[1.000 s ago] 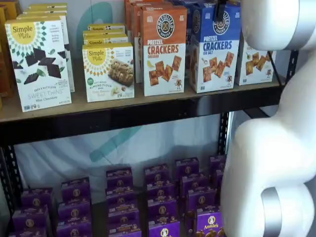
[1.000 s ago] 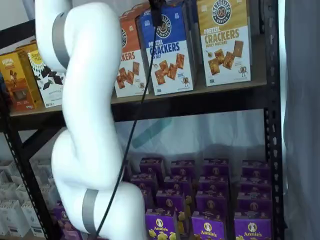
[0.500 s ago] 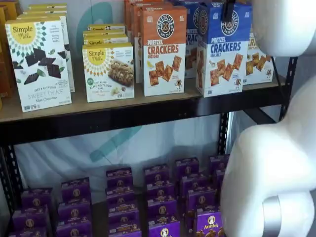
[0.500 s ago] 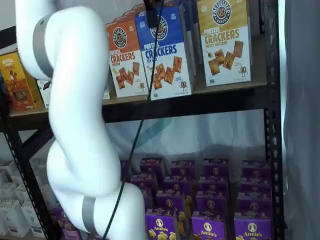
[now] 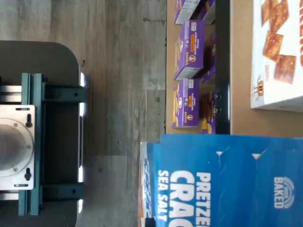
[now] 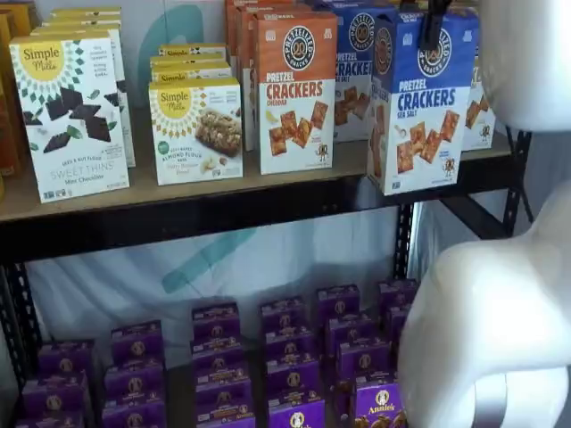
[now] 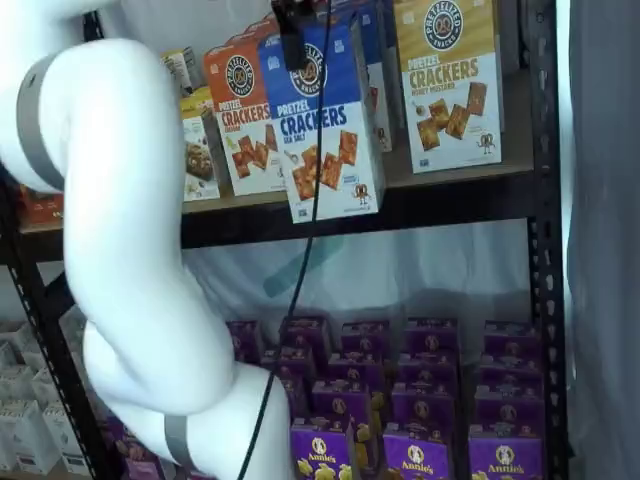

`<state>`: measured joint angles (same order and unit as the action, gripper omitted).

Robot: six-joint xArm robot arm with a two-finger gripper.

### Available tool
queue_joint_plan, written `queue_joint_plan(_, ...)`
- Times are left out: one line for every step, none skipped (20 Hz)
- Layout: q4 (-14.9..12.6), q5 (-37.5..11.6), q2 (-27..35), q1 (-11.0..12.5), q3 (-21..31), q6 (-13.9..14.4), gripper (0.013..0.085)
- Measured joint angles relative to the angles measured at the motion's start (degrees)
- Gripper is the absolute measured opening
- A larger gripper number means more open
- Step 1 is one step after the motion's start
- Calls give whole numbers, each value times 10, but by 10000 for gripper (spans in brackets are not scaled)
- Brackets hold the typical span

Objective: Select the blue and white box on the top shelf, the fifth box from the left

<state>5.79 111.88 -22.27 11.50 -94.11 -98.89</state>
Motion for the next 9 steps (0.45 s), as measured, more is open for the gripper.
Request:
queue_joint_plan(-1, 0, -8, 1, 9, -1, 570)
queue_joint_plan(-2, 0, -20, 1, 22, -2, 570)
queue_joint_plan(-4, -1, -27, 1, 30, -3, 570)
queue_joint_plan(-5, -1, -34, 2, 38, -4, 570)
queue_joint_plan(-6, -1, -43, 2, 49, -5, 570)
queue_joint_plan(-6, -2, -49, 3, 56, -6, 570)
queue_joint_plan(-6, -3, -56, 4, 64, -7, 570)
queue_joint_plan(-6, -4, -63, 5, 72, -8, 570)
queue_joint_plan(-5, -6, -69, 6, 80, -9, 570)
